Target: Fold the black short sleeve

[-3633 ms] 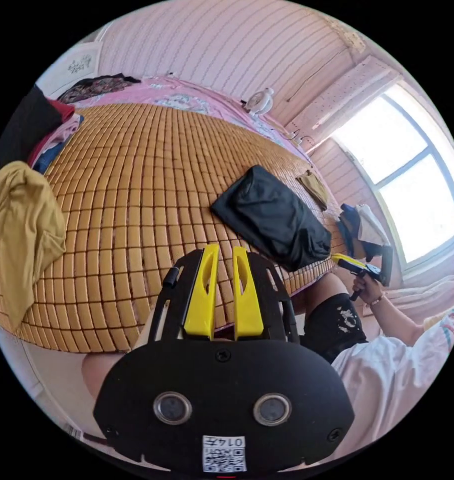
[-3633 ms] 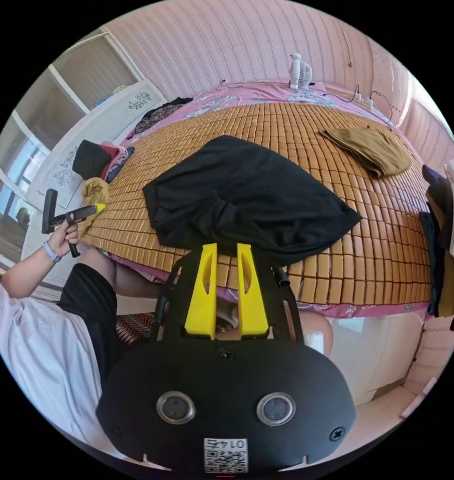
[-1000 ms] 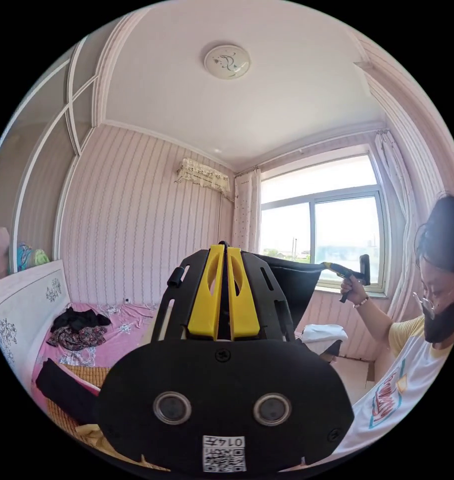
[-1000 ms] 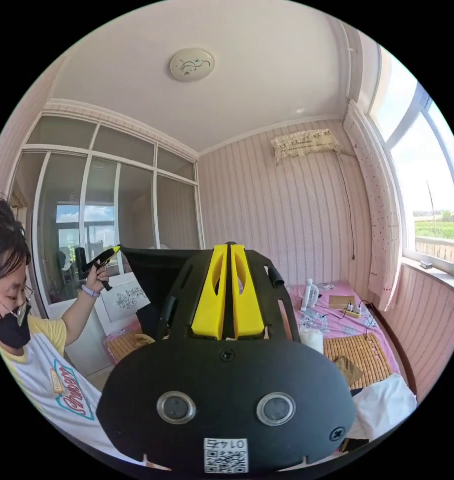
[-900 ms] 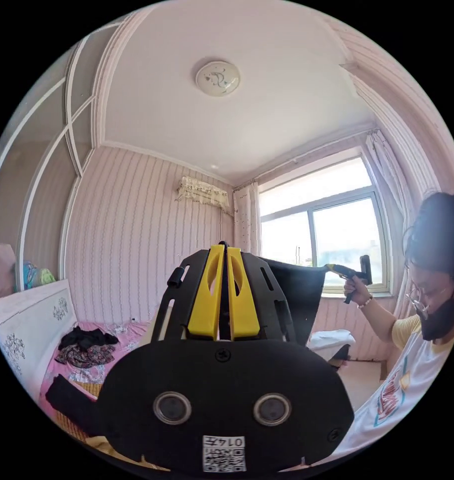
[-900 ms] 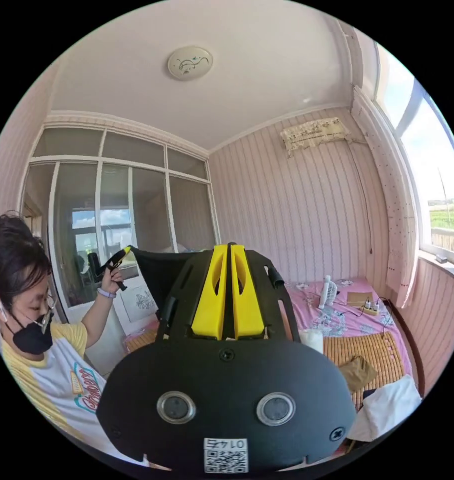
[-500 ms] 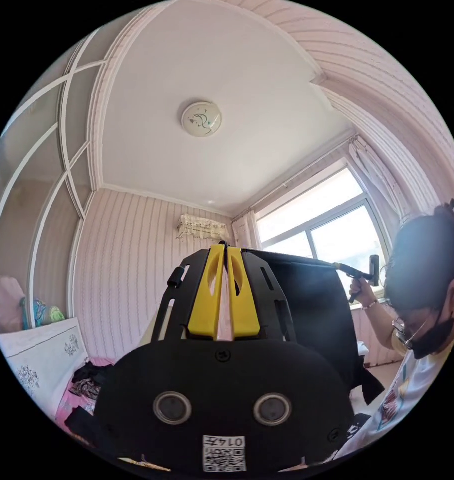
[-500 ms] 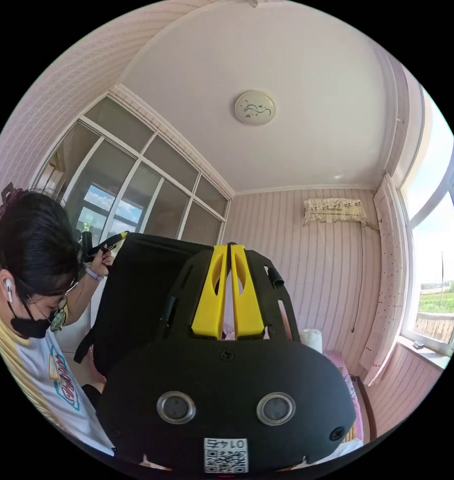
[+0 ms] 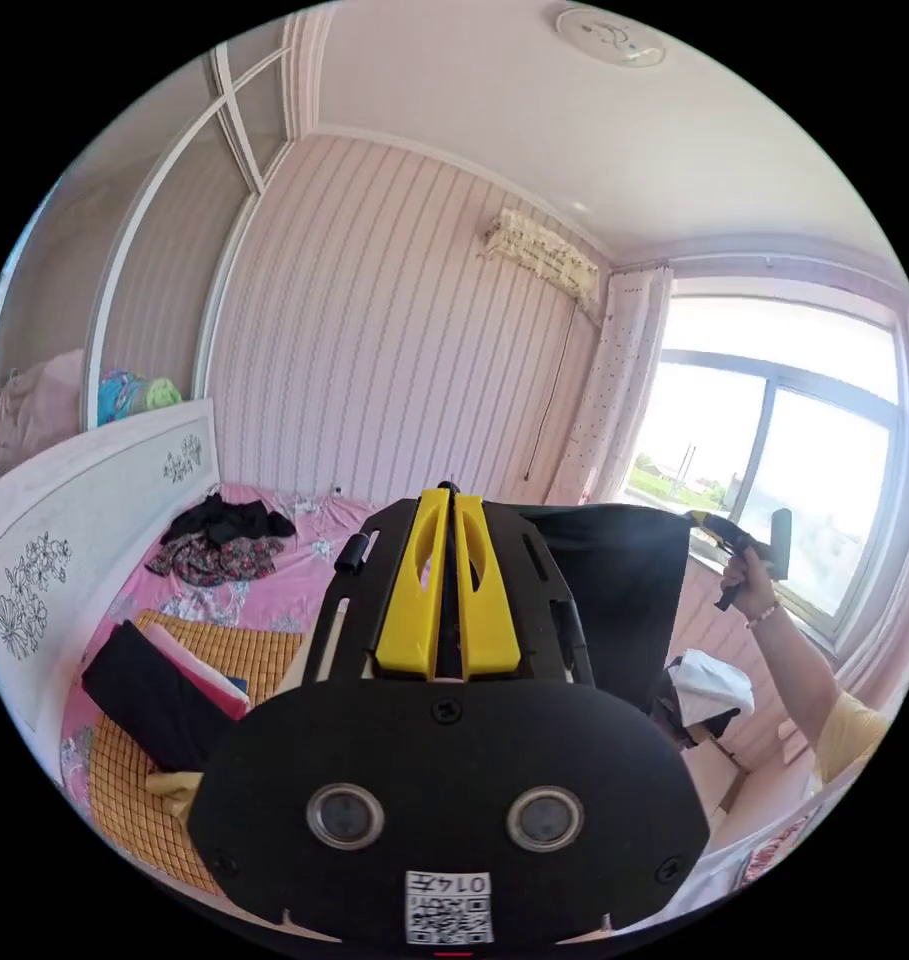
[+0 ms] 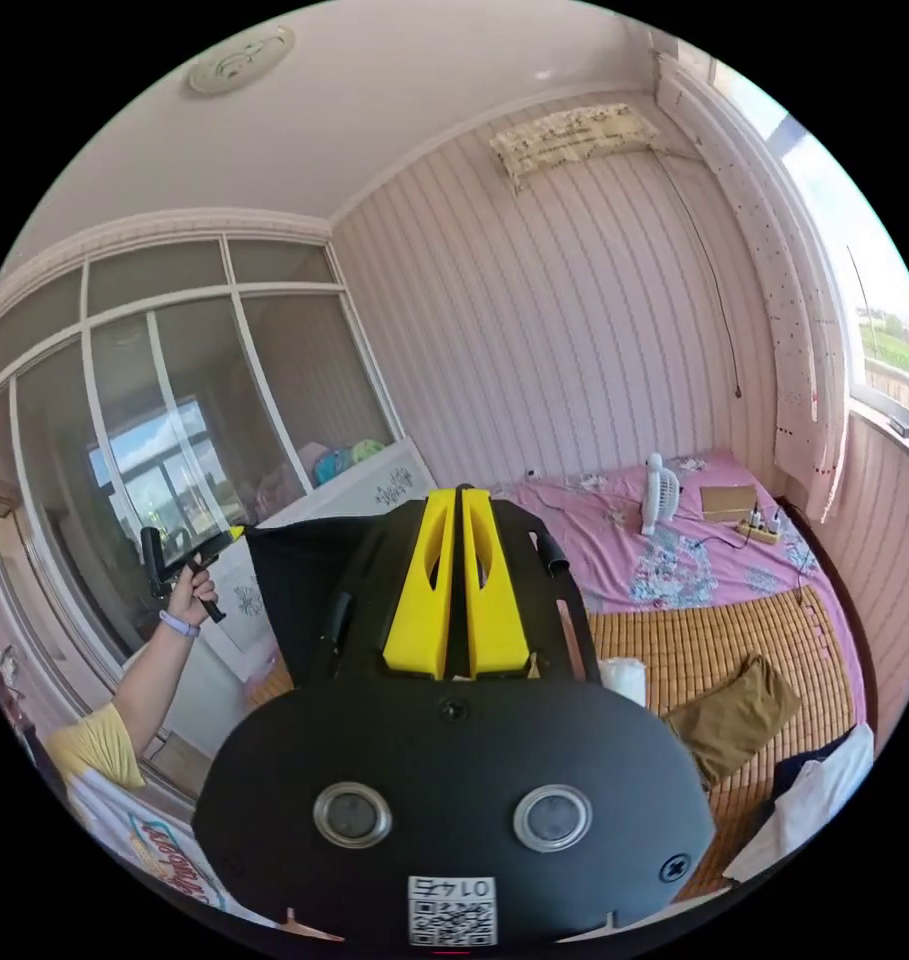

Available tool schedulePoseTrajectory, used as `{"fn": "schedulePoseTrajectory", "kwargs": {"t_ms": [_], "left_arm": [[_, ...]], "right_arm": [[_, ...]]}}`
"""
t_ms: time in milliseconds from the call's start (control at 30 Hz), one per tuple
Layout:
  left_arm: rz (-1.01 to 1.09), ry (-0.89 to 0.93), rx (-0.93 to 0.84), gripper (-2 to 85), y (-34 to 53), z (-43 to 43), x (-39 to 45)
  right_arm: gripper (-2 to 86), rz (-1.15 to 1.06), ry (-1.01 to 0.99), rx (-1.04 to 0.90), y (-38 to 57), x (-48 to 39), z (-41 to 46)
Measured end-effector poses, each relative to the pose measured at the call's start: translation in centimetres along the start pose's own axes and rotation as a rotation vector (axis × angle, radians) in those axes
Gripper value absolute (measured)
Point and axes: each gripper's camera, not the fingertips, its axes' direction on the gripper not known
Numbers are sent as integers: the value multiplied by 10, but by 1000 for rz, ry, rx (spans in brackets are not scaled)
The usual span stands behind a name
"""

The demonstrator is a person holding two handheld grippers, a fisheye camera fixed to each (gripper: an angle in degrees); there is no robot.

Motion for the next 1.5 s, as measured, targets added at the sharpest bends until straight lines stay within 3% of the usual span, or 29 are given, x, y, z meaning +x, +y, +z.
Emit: {"fn": "schedulePoseTrajectory", "kwargs": {"t_ms": [67, 200, 367, 533, 667, 833, 967, 1267, 1333, 1500], "left_arm": [[29, 55, 70, -10, -15, -6, 0], [84, 60, 9, -10, 4, 15, -9], [58, -1, -241, -10, 100, 81, -52], [-136, 26, -519, -10, 213, 149, -106], [-364, 60, -727, -10, 305, 190, -148], [-471, 13, -895, -10, 367, 216, -172], [-434, 11, -1008, -10, 386, 236, -177], [-473, -33, -1075, 1, 389, 263, -204], [-491, -93, -1104, 20, 390, 269, -211], [-539, -141, -1074, 48, 386, 272, -229]], "right_arm": [[4, -62, 21, 70, -10, -5, -3], [4, -175, 79, 96, 23, 4, 13], [4, -172, 123, -98, 108, 49, 57], [5, 17, 179, -438, 226, 121, 113], [5, 216, 199, -586, 290, 169, 134], [5, 452, 175, -748, 348, 221, 154], [5, 475, 211, -838, 366, 236, 164], [8, 518, 273, -990, 392, 270, 173], [11, 562, 381, -948, 390, 281, 171], [48, 570, 353, -898, 385, 290, 184]]}}
